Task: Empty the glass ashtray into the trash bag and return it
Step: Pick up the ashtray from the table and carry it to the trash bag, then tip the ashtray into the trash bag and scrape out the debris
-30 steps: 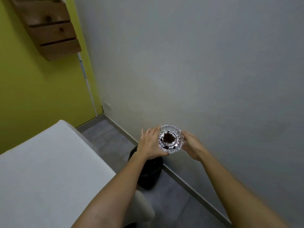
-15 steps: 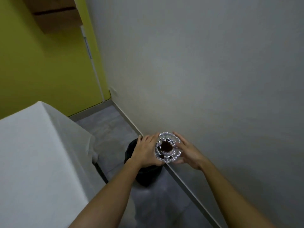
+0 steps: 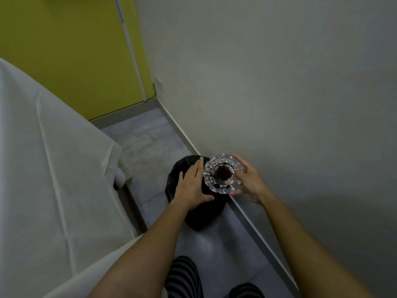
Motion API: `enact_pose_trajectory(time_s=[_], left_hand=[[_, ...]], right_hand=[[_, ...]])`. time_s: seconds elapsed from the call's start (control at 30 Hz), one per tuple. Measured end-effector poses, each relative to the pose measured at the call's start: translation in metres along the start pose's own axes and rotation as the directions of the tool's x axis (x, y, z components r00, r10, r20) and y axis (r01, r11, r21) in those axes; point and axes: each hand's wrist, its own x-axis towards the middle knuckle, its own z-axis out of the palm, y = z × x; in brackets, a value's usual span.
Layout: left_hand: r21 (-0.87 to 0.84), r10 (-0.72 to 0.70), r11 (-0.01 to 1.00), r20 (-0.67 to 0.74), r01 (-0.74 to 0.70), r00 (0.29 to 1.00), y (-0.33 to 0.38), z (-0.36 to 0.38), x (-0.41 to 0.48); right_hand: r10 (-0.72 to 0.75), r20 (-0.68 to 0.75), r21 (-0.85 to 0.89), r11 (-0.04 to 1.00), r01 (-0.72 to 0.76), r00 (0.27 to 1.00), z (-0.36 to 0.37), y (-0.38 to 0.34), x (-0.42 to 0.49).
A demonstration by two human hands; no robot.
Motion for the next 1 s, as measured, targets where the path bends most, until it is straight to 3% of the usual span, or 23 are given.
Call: enact_pose_trajectory(time_s=[0.17, 0.3, 0.5, 0.6, 0.7, 0.8, 1.0], left_hand=[[0.225, -0.202, 0.958, 0.089, 0.177, 0.975, -0.052, 0.064, 0.020], [0.343, -0.398, 0.868, 0.044, 0.360, 0.916, -0.082, 0.125, 0.043], [0.284, -0.558, 0.782, -0.079, 0.555, 0.826, -0.134, 0.192, 0.054], [0.239, -0.566, 0.785, -0.095, 0.571, 0.819, -0.143, 0.201, 0.065], [0.273, -0.548, 0.787, -0.102, 0.553, 0.830, -0.145, 0.200, 0.067], [0.290, -0.558, 0.775, -0.104, 0.562, 0.823, -0.144, 0.198, 0.064], [0.308, -0.554, 0.770, -0.113, 0.559, 0.825, -0.141, 0.199, 0.063]], right_hand=[[-0.050, -0.077, -0.042, 0.998, 0.047, 0.996, 0.008, 0.046, 0.057], [-0.129, -0.162, -0.136, 0.985, 0.107, 0.978, 0.019, 0.092, 0.112], [-0.212, -0.149, -0.265, 0.950, 0.167, 0.966, 0.030, 0.157, 0.170], [-0.285, -0.177, -0.387, 0.900, 0.200, 0.942, 0.033, 0.172, 0.189], [-0.450, -0.132, -0.592, 0.751, 0.293, 0.883, 0.038, 0.177, 0.196], [-0.607, 0.040, -0.763, 0.494, 0.417, 0.794, 0.040, 0.180, 0.193], [-0.740, 0.180, -0.852, 0.212, 0.479, 0.648, 0.046, 0.178, 0.184]])
